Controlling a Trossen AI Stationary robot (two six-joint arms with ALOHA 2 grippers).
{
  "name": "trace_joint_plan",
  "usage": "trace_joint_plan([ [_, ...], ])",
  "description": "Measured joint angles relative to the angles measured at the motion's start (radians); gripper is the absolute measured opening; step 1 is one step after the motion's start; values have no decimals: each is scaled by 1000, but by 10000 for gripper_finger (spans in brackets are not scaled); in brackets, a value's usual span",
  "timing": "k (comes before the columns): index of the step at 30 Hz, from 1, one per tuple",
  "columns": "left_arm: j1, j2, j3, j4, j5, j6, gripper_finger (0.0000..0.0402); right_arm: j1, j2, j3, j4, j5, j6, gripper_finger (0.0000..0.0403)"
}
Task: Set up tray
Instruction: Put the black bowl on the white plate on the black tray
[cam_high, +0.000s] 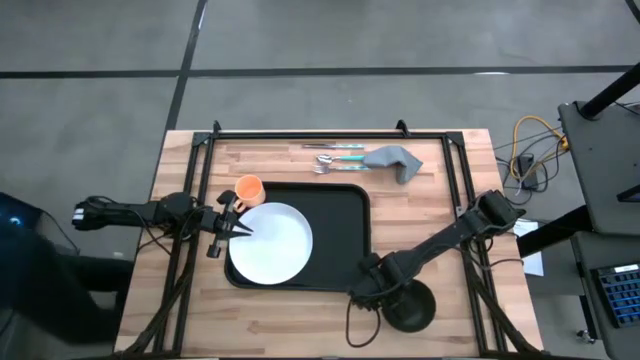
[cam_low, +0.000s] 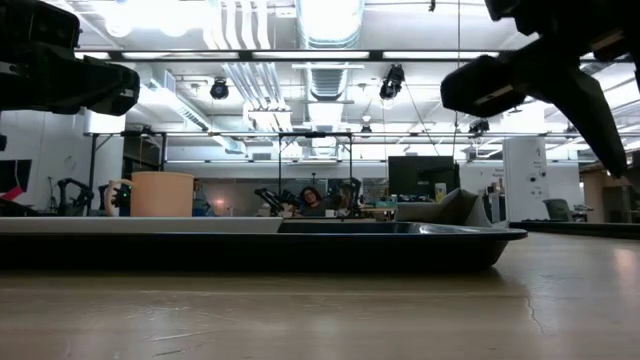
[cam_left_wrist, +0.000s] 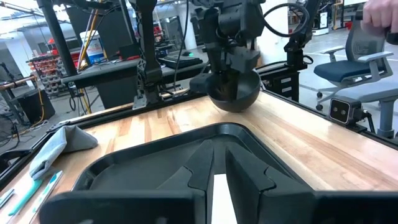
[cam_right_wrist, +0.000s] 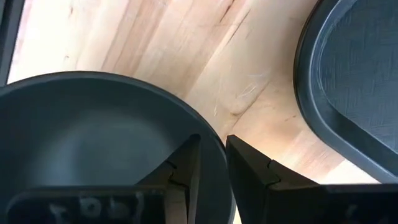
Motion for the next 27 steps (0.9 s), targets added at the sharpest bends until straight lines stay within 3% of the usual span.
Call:
trace_joint_plan([
  [16, 0, 0, 0, 0, 0, 0, 22, 0, -2, 4, -3, 2, 8, 68],
  [27, 0, 0, 0, 0, 0, 0, 22, 0, -3, 4, -5, -72, -11, 52],
])
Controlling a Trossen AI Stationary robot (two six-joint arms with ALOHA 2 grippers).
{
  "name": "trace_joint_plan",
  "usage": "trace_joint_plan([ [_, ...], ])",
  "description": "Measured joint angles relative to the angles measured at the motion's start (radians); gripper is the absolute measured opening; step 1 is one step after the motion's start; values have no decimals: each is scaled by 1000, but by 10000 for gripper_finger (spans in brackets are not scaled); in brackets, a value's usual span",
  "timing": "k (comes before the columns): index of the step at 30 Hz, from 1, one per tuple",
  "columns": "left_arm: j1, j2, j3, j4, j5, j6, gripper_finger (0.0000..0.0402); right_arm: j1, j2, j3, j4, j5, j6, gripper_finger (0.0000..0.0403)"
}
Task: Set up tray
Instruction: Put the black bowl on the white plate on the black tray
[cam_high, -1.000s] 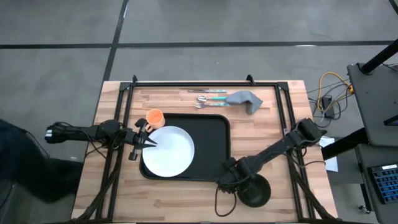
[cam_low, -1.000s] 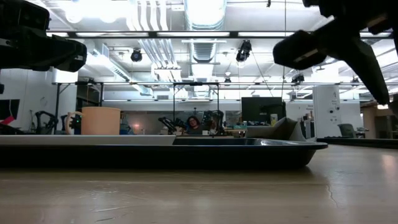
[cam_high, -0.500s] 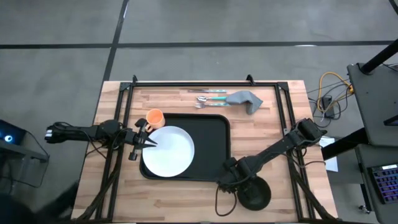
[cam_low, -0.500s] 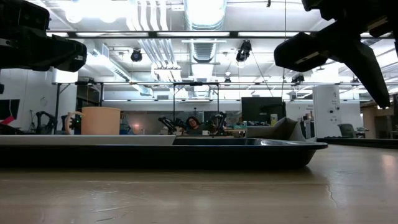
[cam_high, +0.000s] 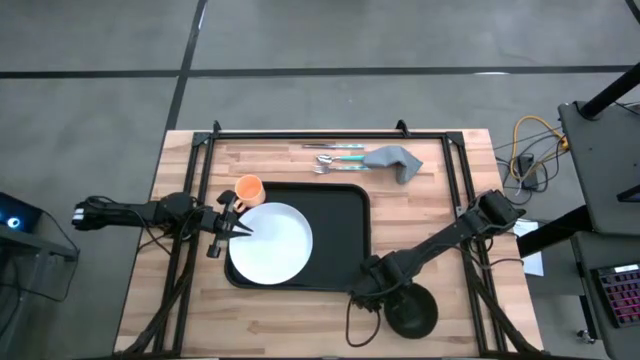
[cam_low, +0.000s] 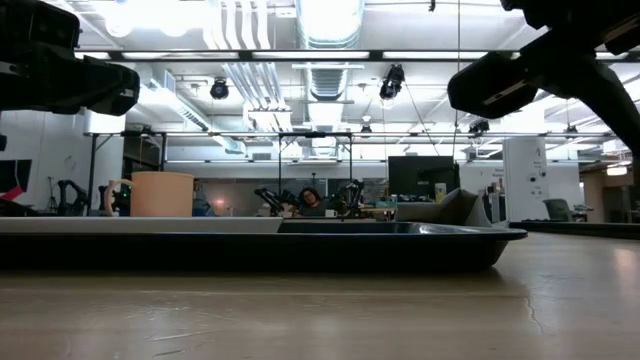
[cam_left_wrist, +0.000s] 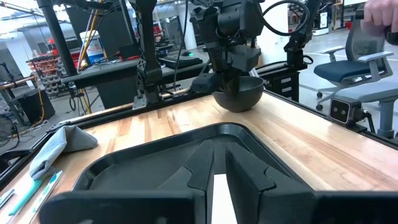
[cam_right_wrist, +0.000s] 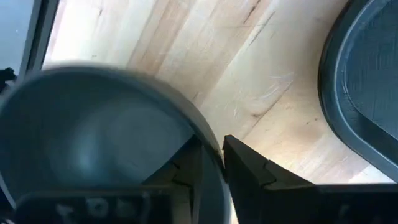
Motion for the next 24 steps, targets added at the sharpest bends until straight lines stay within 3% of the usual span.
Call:
trace_joint_plan([
  [5, 0, 0, 0, 0, 0, 0, 22, 0, 0, 0, 2, -3, -38, 12],
  [12, 0, 0, 0, 0, 0, 0, 22, -27, 0, 0, -2, -8, -43, 9],
  [24, 0, 0, 0, 0, 0, 0, 22, -193, -3, 40, -6, -74, -139, 9],
])
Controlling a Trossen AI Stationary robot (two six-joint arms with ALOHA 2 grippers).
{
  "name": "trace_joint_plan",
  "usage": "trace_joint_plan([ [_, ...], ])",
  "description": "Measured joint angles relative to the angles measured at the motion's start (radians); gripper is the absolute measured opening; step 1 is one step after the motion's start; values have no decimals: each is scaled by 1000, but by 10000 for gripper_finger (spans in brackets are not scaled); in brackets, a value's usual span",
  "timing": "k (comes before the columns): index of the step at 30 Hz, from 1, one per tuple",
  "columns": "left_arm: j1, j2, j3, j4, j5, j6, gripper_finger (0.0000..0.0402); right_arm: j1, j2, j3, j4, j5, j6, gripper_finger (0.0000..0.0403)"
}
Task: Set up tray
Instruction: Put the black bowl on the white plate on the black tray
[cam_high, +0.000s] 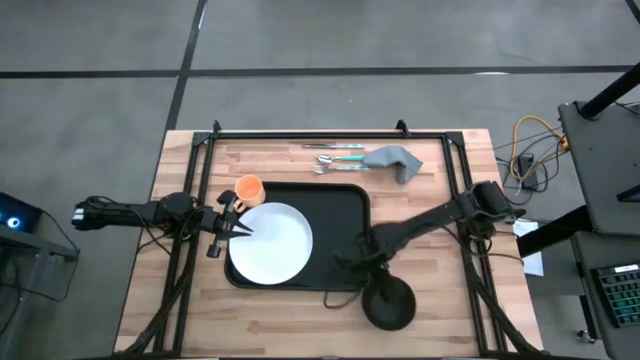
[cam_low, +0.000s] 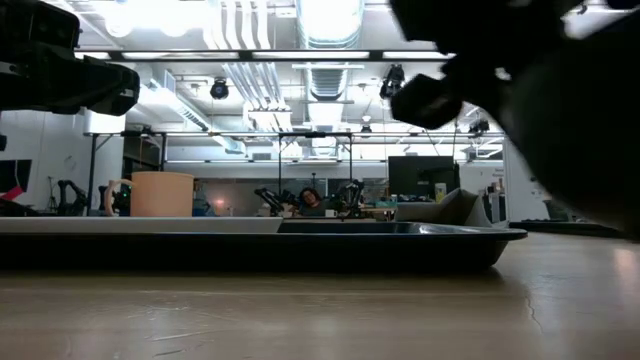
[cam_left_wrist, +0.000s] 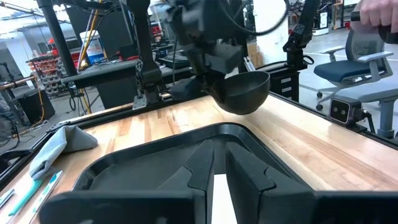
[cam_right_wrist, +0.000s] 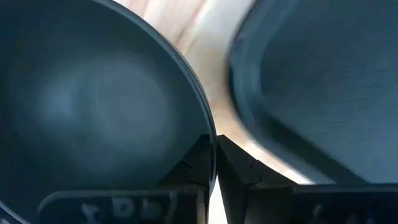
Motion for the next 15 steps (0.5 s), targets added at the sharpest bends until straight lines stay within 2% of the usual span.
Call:
trace_joint_plan([
  [8, 0, 0, 0, 0, 0, 0, 22, -79, -2, 102, 2, 2, 5, 8],
  [15, 0, 0, 0, 0, 0, 0, 22, -103, -2, 142, -18, 52, 57, 8],
])
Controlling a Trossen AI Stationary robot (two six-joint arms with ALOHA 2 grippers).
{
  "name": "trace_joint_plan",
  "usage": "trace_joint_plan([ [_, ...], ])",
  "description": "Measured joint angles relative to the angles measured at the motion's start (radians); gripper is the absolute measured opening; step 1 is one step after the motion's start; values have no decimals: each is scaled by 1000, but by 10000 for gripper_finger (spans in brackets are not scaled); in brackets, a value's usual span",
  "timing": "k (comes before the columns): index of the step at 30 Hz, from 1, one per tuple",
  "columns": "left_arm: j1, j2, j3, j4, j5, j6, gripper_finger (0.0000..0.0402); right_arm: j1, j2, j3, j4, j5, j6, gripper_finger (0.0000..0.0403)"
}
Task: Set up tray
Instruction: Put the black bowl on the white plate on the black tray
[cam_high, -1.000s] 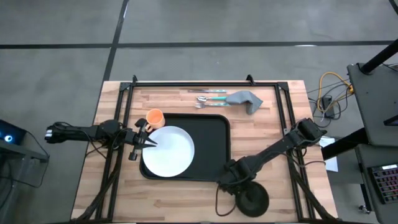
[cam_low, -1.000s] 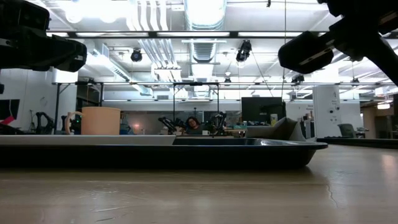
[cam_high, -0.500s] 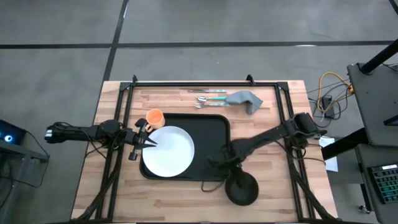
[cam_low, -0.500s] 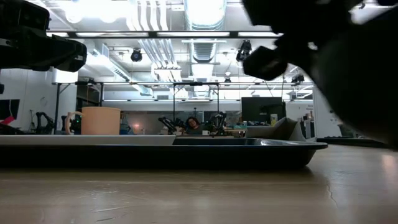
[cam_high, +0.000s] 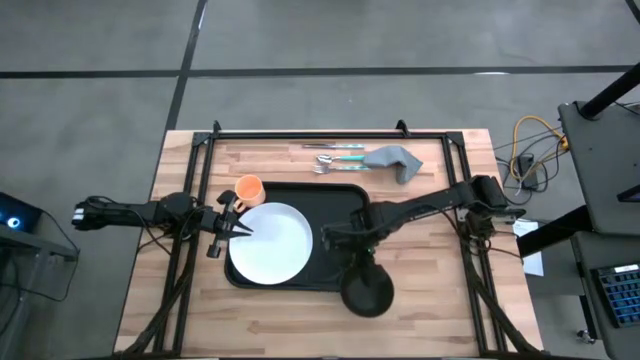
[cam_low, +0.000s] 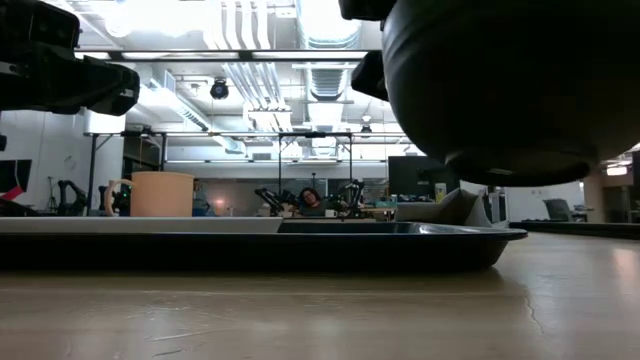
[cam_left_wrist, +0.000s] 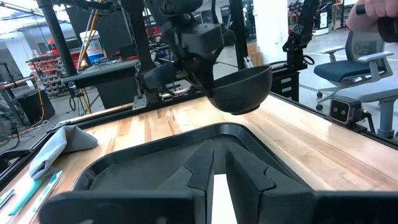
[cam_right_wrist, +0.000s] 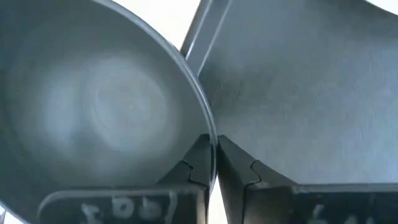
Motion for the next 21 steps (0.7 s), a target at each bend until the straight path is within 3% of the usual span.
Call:
trace_joint_plan([
  [7, 0, 0, 0, 0, 0, 0, 22, -11, 0, 26, -13, 78, 72, 8],
  [21, 0, 0, 0, 0, 0, 0, 22, -164, 0, 54, -5, 80, 256, 8],
])
